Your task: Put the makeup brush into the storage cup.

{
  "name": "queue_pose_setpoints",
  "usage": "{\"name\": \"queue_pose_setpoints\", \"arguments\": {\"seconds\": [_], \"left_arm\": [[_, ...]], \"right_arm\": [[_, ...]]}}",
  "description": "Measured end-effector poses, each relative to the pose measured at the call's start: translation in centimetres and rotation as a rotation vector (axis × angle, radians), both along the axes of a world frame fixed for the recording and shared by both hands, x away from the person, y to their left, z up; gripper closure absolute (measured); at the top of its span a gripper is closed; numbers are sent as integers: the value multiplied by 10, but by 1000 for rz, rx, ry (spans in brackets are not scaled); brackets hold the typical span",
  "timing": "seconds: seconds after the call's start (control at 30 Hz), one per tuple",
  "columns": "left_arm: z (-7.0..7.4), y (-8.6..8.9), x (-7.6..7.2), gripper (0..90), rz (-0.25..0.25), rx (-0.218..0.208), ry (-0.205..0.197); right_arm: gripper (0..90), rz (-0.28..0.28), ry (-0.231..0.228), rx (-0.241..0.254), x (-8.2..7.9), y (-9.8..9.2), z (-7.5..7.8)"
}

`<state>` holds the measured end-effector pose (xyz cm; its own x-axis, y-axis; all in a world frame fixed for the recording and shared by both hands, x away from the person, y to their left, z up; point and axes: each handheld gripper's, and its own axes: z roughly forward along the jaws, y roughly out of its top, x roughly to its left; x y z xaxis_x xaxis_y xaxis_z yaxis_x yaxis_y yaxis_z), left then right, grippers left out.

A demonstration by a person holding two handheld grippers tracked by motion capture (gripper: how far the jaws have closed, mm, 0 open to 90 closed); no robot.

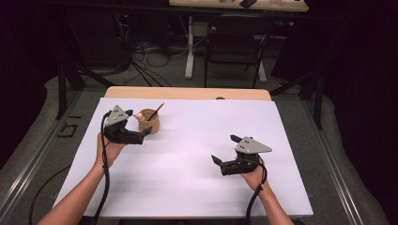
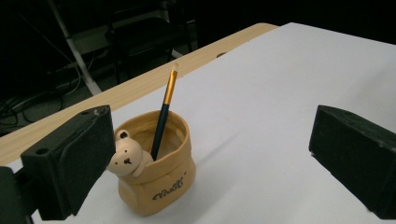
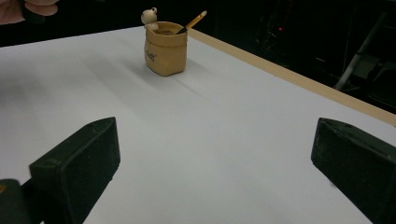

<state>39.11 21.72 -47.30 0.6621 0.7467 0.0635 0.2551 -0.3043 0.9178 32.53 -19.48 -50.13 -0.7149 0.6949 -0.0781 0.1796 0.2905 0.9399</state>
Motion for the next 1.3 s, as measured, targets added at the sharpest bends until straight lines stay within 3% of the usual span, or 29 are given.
{"name": "queue_pose_setpoints", "arguments": {"seconds": [0.53, 1.07, 1.3], "left_arm": [[-9, 6, -52, 0, -25, -4, -30], [-31, 15, -83, 0, -6, -18, -43], [-42, 19, -96, 0, -12, -56, -53]], "right_arm": [[8, -24, -16, 20, -7, -11, 1], [8, -34, -25, 30, -16, -21, -1], [8, -48, -30, 32, -24, -29, -5]]}}
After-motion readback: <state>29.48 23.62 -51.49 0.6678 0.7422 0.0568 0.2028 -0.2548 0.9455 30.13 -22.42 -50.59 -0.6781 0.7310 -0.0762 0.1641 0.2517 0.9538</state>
